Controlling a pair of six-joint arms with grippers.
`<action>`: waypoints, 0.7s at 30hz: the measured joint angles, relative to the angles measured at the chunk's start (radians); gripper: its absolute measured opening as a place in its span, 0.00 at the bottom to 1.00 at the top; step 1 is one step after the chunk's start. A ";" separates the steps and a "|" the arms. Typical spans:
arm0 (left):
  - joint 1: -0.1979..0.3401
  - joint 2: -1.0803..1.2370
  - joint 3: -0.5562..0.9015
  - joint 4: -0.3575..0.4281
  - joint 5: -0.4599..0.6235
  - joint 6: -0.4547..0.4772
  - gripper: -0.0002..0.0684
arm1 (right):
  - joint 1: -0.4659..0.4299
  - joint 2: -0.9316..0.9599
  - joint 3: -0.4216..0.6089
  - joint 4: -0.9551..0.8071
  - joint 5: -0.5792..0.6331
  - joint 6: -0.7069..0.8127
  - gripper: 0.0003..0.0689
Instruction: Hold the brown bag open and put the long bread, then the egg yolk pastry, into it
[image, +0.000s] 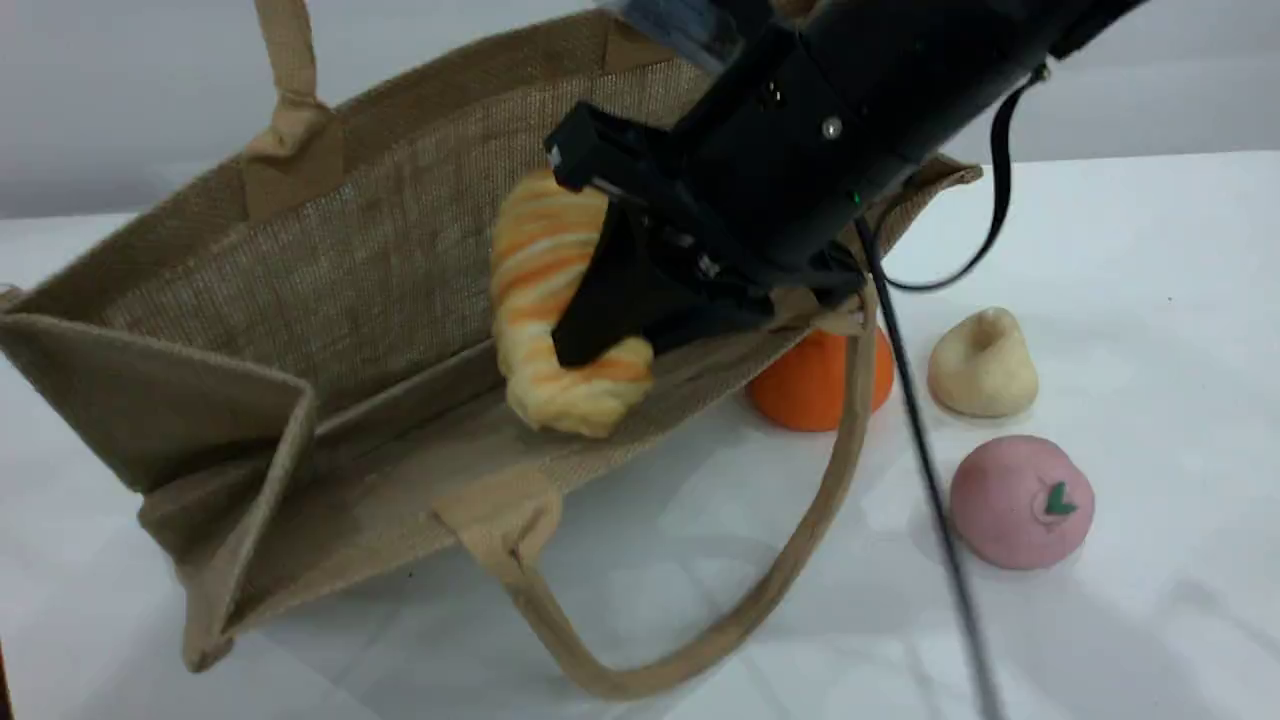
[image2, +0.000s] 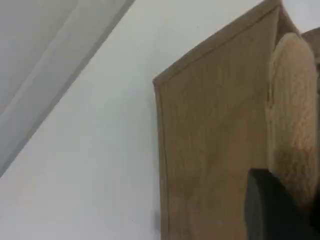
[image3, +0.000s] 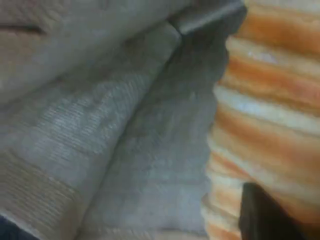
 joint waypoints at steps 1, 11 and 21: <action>0.000 0.000 0.000 0.000 0.000 0.000 0.13 | 0.000 0.000 -0.005 0.000 0.001 -0.006 0.11; 0.000 0.000 0.000 0.000 0.004 0.001 0.13 | 0.000 0.000 -0.025 0.012 -0.017 -0.047 0.38; 0.000 0.000 0.000 0.000 0.006 0.001 0.13 | 0.000 -0.001 -0.025 0.029 -0.028 -0.072 0.62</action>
